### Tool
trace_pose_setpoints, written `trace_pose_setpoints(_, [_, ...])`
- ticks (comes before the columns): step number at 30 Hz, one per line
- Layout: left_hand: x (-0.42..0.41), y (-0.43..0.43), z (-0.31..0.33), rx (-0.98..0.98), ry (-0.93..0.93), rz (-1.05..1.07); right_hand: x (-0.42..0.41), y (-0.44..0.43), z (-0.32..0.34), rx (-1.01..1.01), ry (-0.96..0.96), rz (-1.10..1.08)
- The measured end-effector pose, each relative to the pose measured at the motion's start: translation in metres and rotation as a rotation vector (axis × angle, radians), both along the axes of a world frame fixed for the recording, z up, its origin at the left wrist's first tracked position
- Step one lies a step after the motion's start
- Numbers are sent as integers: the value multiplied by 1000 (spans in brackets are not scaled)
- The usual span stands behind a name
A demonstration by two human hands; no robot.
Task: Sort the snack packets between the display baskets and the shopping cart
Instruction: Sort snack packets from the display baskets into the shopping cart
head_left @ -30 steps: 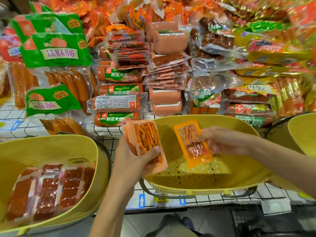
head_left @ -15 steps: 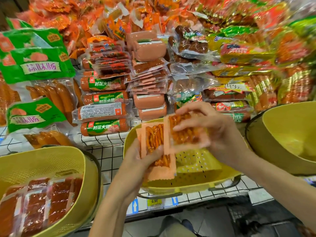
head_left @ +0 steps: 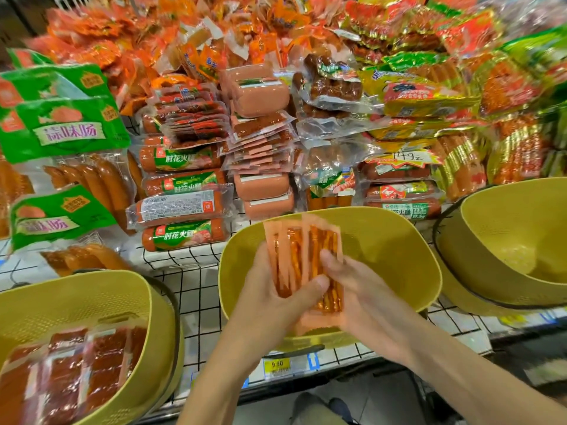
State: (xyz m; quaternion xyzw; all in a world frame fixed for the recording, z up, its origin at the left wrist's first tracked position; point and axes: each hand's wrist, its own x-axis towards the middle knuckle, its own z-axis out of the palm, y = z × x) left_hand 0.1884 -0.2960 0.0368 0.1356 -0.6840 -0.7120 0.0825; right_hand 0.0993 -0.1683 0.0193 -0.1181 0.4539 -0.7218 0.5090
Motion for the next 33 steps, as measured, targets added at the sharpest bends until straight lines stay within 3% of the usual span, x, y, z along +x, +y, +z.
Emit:
trace_pose_setpoints(5, [7,1,11,38,39,-73,0,8,-6,-270,-184,113])
trace_pose_setpoints(12, [8,10,11,-46,86,13,7,19,-17,-247,-241,49])
trace_pose_setpoints(19, [3,26,10,-104,94,137,19,60,-17,-215,-222,-211])
trace_pose_setpoints(26, [-17,94,6,47,-18,-110,40,135,-8,-263,-217,-452])
trace_pose_setpoints(33, [-58,225,-25,291,-197,-294,69,275,-16,-242,-378,-938])
